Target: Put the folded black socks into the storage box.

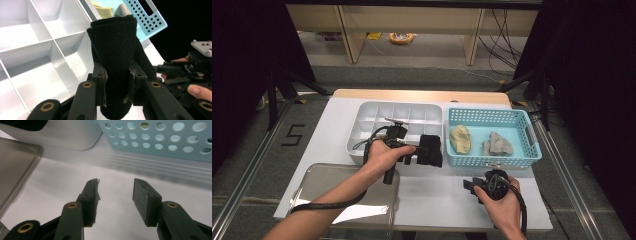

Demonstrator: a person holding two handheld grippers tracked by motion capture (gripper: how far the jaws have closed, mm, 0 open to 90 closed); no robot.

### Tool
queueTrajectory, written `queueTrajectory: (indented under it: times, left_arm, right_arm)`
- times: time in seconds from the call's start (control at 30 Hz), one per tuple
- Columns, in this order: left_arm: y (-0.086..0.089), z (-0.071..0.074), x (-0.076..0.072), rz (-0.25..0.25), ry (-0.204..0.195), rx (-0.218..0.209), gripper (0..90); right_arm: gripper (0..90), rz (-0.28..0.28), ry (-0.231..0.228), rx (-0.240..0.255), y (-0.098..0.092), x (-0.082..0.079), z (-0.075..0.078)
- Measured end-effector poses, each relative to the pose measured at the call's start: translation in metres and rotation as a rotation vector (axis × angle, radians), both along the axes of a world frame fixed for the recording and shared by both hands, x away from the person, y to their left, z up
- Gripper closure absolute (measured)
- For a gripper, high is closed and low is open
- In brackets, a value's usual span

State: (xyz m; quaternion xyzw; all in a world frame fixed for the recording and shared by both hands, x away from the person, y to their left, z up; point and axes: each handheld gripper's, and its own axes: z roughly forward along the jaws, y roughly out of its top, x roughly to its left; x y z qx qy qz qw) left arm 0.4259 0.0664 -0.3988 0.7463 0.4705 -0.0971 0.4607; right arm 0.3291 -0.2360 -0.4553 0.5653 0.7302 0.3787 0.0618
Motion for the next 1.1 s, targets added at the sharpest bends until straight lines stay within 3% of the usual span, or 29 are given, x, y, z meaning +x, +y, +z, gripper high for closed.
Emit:
queueTrajectory:
  times: [0.03, 0.13, 0.2, 0.3, 0.47, 0.77, 0.8, 1.1]
  left_arm:
    - [-0.001, -0.001, 0.001, 0.005, -0.009, 0.003, 71.3]
    - [-0.001, -0.002, 0.006, -0.006, 0.0, 0.011, 71.3]
    - [-0.002, -0.004, 0.009, 0.002, -0.004, 0.021, 71.3]
    - [-0.002, -0.006, 0.014, 0.015, 0.009, 0.019, 71.3]
    - [-0.004, -0.007, 0.022, 0.045, 0.007, 0.061, 71.2]
    - [-0.011, -0.019, 0.029, 0.063, 0.035, 0.054, 71.2]
    - [-0.011, -0.019, 0.03, 0.062, 0.033, 0.078, 71.1]
    - [-0.022, -0.027, 0.031, 0.044, -0.014, 0.142, 70.8]
  right_arm:
    - [55.9, -0.009, 0.018, 0.001, 0.001, -0.001, 0.001]
    - [55.9, 0.001, 0.0, -0.005, 0.002, -0.001, 0.0]
    - [55.9, -0.012, 0.025, -0.012, 0.003, -0.001, 0.001]
    - [55.9, -0.002, 0.019, -0.008, 0.003, -0.002, 0.001]
    - [55.8, 0.0, -0.001, -0.014, 0.001, -0.001, -0.001]
    - [55.7, -0.008, 0.022, -0.009, 0.003, -0.001, 0.0]
    - [55.7, -0.003, 0.022, -0.004, 0.003, -0.002, 0.0]
    - [55.7, -0.003, 0.019, -0.006, 0.003, -0.002, 0.001]
